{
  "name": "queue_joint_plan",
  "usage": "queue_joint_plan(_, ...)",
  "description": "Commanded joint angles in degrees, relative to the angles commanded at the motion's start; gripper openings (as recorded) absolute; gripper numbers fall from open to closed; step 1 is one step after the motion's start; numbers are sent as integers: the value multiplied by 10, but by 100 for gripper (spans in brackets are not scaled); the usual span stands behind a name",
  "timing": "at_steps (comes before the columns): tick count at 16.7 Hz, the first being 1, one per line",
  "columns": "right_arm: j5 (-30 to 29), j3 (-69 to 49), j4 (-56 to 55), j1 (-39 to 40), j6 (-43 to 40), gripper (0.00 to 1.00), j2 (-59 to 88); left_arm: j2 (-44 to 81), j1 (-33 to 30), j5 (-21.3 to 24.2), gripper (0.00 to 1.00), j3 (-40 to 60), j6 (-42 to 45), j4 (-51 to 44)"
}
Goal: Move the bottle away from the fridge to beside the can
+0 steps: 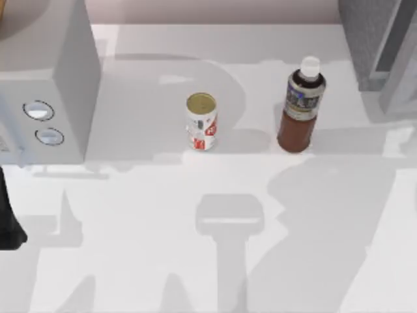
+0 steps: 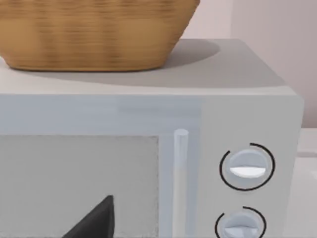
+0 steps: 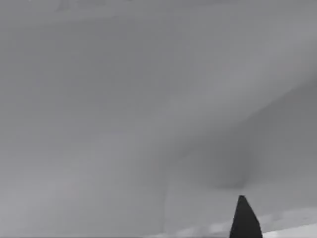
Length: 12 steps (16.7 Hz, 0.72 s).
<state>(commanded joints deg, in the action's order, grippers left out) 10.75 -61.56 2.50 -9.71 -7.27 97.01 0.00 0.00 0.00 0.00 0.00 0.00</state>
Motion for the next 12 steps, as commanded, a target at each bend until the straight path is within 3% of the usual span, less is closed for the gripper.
queue_joint_plan(4, -79, 41, -51, 77, 60, 100, -39, 0, 0, 0, 100, 0, 0, 0)
queue_joint_plan(12, -89, 24, -50, 73, 61, 100, -18, 0, 0, 0, 100, 0, 0, 0)
